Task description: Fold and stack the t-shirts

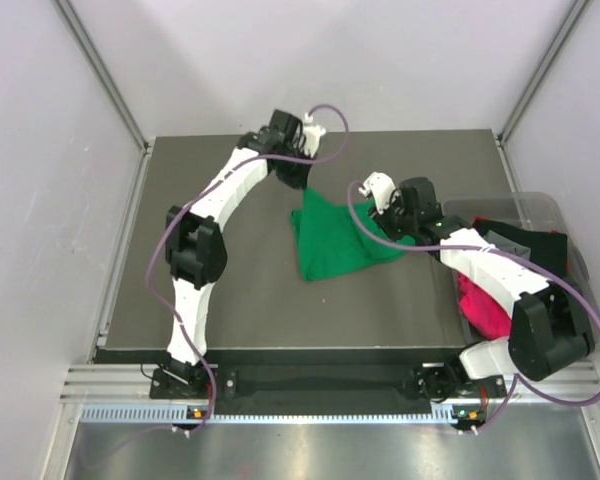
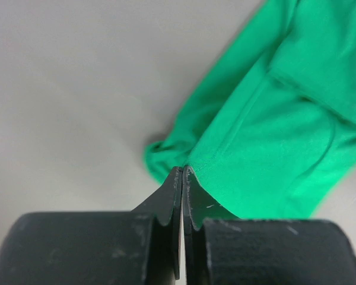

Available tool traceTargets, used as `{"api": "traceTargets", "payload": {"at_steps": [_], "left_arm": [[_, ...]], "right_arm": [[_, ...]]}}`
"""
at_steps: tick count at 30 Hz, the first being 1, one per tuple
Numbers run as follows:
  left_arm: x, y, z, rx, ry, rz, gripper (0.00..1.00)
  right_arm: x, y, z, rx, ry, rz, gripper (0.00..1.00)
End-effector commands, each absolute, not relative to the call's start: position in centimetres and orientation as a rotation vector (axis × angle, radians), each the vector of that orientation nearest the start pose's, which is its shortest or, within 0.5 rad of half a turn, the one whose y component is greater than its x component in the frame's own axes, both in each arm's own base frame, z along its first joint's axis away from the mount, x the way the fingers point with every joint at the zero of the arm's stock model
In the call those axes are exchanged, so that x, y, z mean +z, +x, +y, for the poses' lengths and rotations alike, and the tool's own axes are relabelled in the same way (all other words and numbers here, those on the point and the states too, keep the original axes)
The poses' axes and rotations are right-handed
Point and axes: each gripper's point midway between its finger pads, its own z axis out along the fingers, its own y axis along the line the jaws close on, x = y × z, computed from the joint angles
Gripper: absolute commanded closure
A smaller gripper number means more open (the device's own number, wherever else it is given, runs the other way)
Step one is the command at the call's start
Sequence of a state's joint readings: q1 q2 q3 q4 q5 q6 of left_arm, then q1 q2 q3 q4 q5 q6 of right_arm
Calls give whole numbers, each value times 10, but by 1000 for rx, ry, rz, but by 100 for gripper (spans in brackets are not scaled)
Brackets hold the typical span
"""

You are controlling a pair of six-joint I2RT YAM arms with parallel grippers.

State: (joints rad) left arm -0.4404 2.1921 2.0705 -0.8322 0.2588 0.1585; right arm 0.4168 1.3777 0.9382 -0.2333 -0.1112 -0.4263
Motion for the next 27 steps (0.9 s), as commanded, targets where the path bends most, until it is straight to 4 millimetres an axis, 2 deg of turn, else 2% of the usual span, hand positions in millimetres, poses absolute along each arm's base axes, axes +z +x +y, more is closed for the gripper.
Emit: {"api": "traceTargets", "payload": {"at_steps": [1,3,4,5,7,8,9,10,13,14,15,16,17,19,20,22,23,25,26,27], "left_arm": [[313,473,-245,-299,812,1978,100],[372,467,-235,-251,777,1847,100],[393,466,-227,-208,761,1798,100],[431,455,-220,-193,733,1709,100],[470,442,-209,-157,707,1607,100],[503,421,-201,-157,692,1527,100],[515,410,-199,-163,700,1482,100],[539,385,-190,-163,709,1415,100],[515,340,-203,-307,868,1425,100],[496,313,-209,-394,954,1438,100],[474,297,-209,-441,1004,1495,100],[467,279,-204,-469,1012,1511,100],[432,271,-207,-527,1054,1594,100],[398,243,-201,-586,1099,1685,100],[363,233,-200,-631,1135,1772,100],[339,211,-198,-705,1172,1818,100],[311,199,-196,-755,1198,1900,100],[299,182,-198,-844,1208,1929,100],[290,178,-198,-867,1205,1951,100],[290,177,-199,-876,1187,1954,100]], "right_arm": [[198,380,139,11,-836,1916,68],[218,387,131,-22,-785,1892,68],[227,389,125,-35,-761,1882,68],[237,390,122,-38,-745,1872,68],[248,388,116,-42,-716,1857,68],[252,387,114,-44,-708,1850,68],[252,385,113,-44,-704,1848,68],[256,382,110,-46,-691,1840,68],[253,374,104,-44,-673,1842,68],[249,372,103,-40,-671,1845,68],[251,371,100,-39,-661,1839,68],[250,371,98,-38,-655,1841,68],[249,370,97,-32,-651,1843,68],[248,371,95,-22,-637,1851,68],[248,372,96,-13,-636,1849,68],[244,373,96,-4,-637,1858,67],[243,374,98,6,-638,1859,68],[238,376,101,22,-643,1872,68],[238,376,103,31,-649,1874,68],[237,376,104,42,-654,1877,68]]}}
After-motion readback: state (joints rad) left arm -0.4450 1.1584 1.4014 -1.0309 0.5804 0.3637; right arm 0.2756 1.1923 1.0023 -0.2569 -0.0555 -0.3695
